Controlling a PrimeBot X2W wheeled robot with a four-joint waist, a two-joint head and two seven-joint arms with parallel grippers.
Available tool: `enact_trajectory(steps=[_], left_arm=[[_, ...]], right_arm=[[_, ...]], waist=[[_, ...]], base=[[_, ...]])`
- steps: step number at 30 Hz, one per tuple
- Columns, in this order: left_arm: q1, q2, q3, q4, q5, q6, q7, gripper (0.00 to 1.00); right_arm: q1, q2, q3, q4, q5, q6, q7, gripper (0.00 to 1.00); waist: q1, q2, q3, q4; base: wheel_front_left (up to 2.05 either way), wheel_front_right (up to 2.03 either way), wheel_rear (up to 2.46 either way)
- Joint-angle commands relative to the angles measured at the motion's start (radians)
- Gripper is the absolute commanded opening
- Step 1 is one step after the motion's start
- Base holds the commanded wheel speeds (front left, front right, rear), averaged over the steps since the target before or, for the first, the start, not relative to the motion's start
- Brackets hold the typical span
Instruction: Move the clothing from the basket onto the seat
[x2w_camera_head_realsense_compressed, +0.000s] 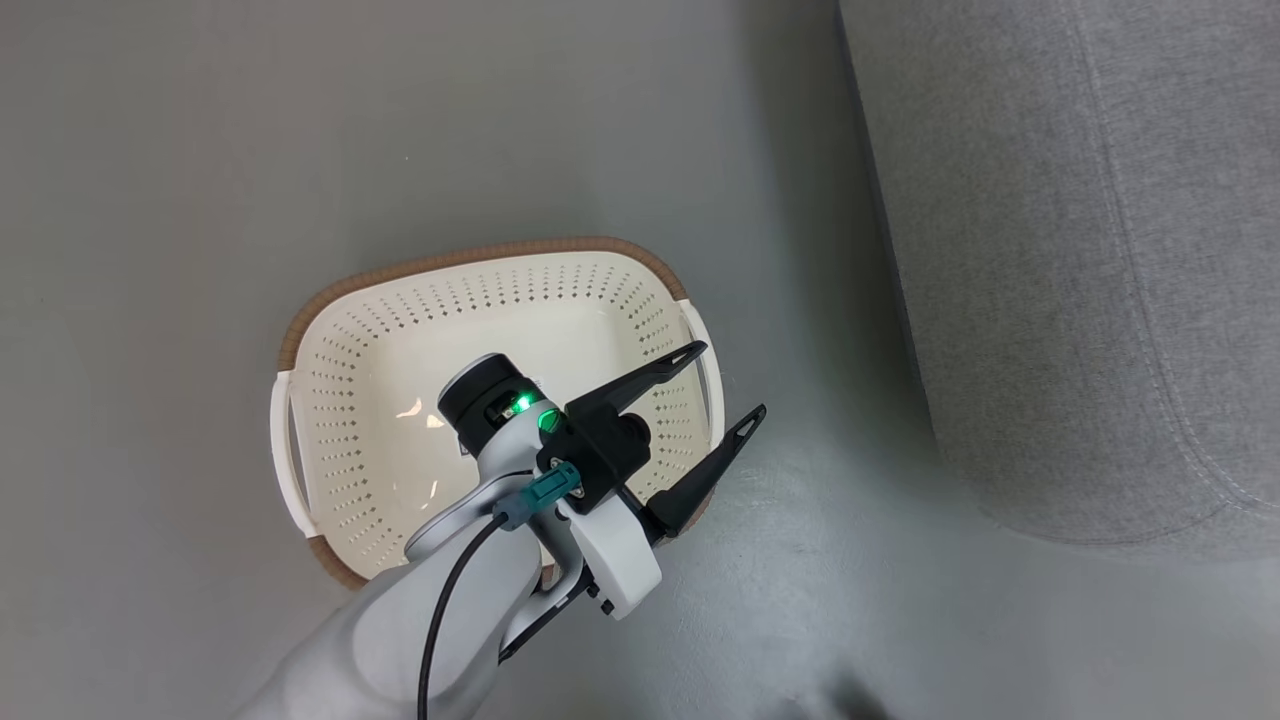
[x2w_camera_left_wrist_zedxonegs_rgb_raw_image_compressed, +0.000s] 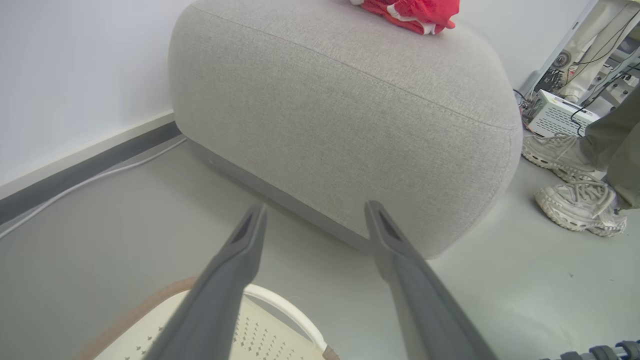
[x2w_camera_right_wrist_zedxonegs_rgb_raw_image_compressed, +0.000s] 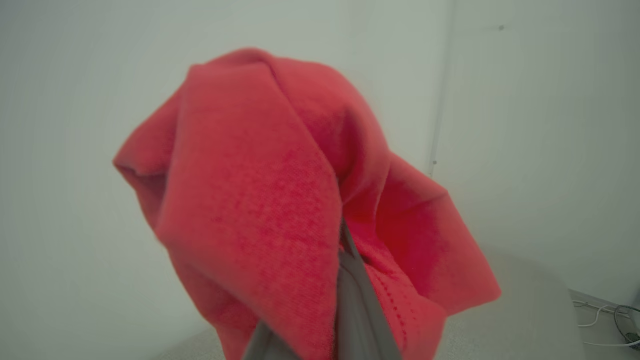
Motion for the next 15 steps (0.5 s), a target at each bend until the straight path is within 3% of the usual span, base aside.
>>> enact_trajectory(steps=[1, 7, 15], left_arm=[[-0.028, 0.004, 0.018, -0.025, 0.002, -0.007, -0.006, 1.0], [-0.03, 0.007, 0.016, -0.024, -0.004, -0.007, -0.006, 1.0], [-0.029, 0.013, 0.032, -0.017, -0.011, -0.007, -0.006, 1.0]], right_arm=[[-0.019, -0.027, -0.021, 0.011, -0.013, 0.001, -0.011, 0.0], [-0.021, -0.023, -0.078, 0.2, 0.048, 0.001, 0.018, 0.0], [0.019, -0.021, -0.048, 0.4, 0.168, 0.001, 0.027, 0.0]], waist=[[0.0, 0.0, 0.025, 0.018], [0.0, 0.0, 0.039, 0.026], [0.0, 0.0, 0.032, 0.02]], base=[[0.0, 0.0, 0.0], [0.0, 0.0, 0.0], [0.0, 0.0, 0.0]])
